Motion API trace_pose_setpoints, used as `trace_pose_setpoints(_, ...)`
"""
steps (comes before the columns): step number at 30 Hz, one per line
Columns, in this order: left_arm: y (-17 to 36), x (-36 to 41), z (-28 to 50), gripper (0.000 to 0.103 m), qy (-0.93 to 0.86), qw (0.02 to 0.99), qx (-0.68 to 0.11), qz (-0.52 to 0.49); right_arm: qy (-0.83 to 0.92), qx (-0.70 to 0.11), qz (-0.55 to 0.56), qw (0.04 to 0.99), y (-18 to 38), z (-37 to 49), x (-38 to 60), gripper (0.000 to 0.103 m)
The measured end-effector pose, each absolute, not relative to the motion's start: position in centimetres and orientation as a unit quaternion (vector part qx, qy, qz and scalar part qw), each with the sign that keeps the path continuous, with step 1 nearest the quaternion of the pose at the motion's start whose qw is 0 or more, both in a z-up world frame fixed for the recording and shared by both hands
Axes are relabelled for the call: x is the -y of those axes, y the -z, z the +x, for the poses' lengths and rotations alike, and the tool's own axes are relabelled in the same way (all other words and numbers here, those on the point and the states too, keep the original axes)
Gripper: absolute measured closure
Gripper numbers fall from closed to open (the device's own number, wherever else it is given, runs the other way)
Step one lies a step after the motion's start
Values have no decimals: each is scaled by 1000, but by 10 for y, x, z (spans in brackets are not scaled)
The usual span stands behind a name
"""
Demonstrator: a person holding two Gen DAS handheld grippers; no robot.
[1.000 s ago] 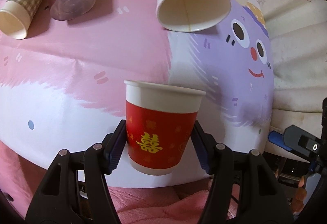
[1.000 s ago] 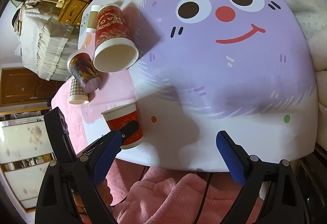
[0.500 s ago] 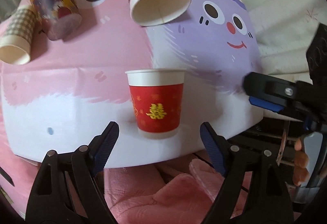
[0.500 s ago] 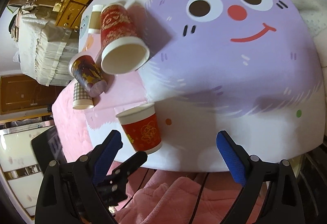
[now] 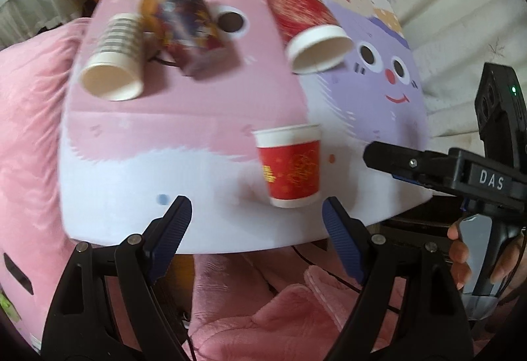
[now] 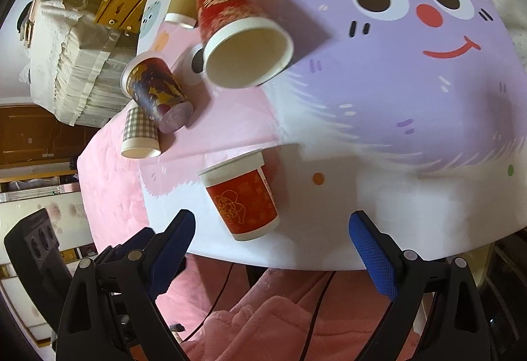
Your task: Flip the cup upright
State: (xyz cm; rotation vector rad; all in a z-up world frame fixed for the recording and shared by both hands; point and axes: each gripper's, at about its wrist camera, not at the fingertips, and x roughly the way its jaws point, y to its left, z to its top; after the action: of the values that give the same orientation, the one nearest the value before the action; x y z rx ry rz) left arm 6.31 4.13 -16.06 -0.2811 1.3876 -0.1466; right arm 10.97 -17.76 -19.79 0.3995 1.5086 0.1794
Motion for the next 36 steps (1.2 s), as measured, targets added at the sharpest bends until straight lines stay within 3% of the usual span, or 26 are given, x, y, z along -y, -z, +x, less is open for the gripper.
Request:
trace_pose_setpoints(14,153,-107,62,23,52,791,-602,-94,-92,-640,120,754,227,102,115,8)
trace_pose_setpoints(26,166,-130,78,23,84,783,-615,-34,-57,-658,88,745,267,113,79,8)
trace_pose_setpoints(32,173,-133,78,23,96,779,-620,-19,-31,-661,-2,750,280,118,61,8)
trace_pose_setpoints(34,175,-134,78,23,97,777,-622,-19,-29,-662,-9,749,283,120,59,9)
trace_pose_setpoints(36,176,-136,78,23,100,775,-624,-20,-25,-662,-11,749,285,121,59,21)
